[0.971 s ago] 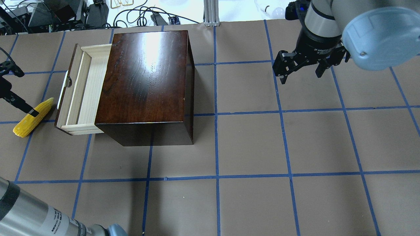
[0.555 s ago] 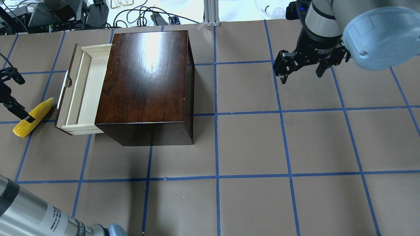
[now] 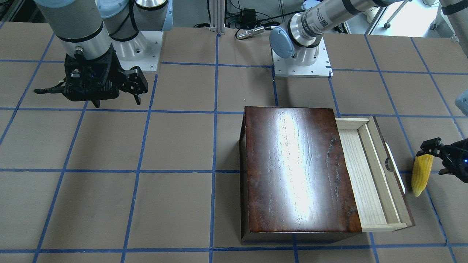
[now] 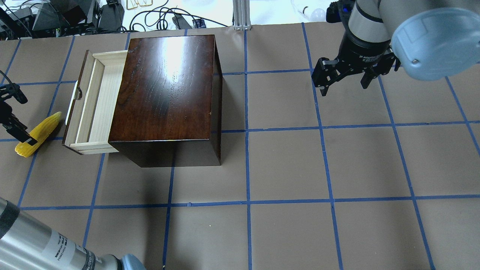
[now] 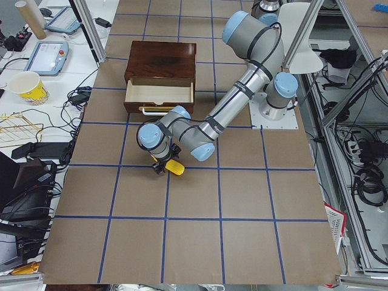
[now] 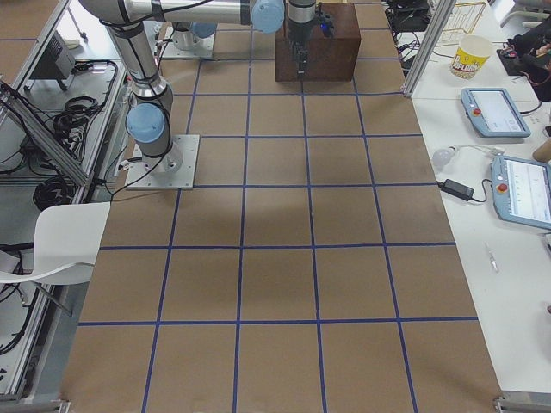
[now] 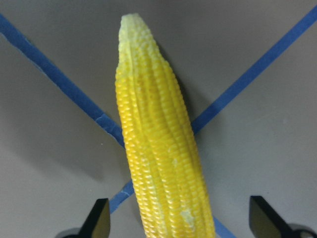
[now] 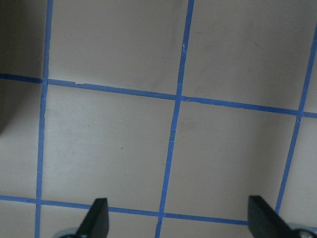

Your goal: Open drawer and put corn inside

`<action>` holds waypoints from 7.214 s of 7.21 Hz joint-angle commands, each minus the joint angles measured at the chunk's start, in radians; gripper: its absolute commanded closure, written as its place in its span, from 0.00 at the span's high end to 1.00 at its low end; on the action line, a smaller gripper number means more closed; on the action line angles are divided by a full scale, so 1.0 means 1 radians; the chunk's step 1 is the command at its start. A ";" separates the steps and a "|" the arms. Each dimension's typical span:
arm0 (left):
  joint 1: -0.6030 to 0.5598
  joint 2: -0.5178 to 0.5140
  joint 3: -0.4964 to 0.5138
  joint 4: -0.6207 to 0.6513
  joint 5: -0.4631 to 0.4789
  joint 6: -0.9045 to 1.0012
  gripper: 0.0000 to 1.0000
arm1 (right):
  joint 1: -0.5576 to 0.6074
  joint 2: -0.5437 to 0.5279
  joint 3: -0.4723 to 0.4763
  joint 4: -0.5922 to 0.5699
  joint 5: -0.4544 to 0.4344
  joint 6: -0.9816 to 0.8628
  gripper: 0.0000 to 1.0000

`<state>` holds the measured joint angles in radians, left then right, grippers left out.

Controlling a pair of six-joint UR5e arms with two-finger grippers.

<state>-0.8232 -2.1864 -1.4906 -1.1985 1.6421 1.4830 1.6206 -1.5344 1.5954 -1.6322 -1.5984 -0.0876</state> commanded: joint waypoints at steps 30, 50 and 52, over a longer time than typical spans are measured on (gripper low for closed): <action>-0.501 0.166 0.041 -0.128 -0.042 -1.099 0.03 | 0.001 0.000 0.000 0.000 0.000 0.000 1.00; -0.761 0.471 0.086 -0.460 -0.079 -1.475 1.00 | 0.001 0.000 0.000 0.000 0.000 0.000 1.00; -0.760 0.473 0.079 -0.460 -0.081 -1.475 1.00 | 0.001 0.000 0.000 0.000 0.000 0.000 1.00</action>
<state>-1.5835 -1.7175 -1.4070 -1.6580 1.5627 0.0076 1.6214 -1.5340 1.5953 -1.6321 -1.5982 -0.0874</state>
